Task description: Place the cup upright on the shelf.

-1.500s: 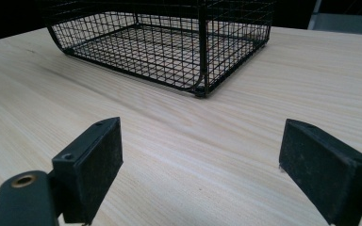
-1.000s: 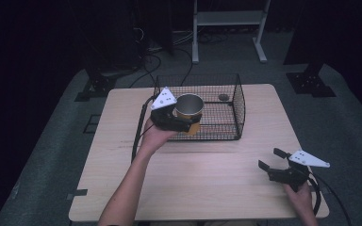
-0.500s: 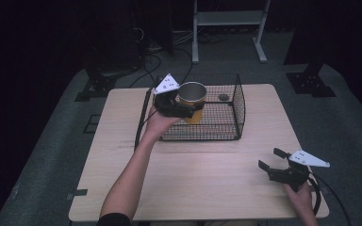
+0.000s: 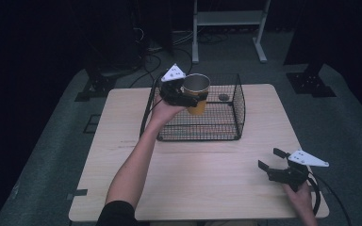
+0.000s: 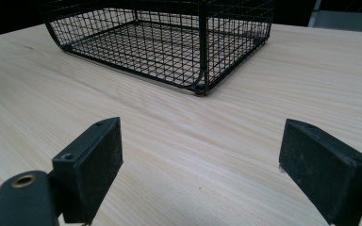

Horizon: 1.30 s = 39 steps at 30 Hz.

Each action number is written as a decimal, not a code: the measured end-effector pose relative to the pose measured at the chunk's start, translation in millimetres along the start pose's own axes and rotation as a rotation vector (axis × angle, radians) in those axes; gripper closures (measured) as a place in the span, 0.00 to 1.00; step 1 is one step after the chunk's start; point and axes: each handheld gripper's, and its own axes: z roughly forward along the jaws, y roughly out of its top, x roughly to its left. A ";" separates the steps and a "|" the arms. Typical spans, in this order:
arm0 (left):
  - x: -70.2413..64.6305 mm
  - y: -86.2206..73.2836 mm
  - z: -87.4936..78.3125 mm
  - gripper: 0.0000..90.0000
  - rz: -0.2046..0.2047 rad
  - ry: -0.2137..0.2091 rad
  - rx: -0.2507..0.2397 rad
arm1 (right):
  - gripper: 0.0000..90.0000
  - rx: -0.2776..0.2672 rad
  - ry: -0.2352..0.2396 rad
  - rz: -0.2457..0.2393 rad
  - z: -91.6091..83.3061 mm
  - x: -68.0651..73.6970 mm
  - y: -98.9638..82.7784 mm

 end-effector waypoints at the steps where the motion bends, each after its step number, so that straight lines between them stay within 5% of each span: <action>1: 0.0 0.0 0.0 0.14 0.000 0.000 0.000 | 0.14 0.000 0.000 0.000 0.0 0.0 0.0; 18: 22.3 14.7 25.3 0.14 -0.017 -0.017 0.014 | 0.14 0.002 -0.003 0.004 0.4 -0.3 0.1; 28: 36.9 4.2 45.7 0.14 -0.070 -0.027 0.018 | 0.14 0.003 0.000 0.000 0.5 -0.2 0.2; 39: 46.6 -8.1 63.8 0.13 -0.083 -0.027 0.060 | 0.14 0.004 0.000 -0.002 0.5 0.1 0.2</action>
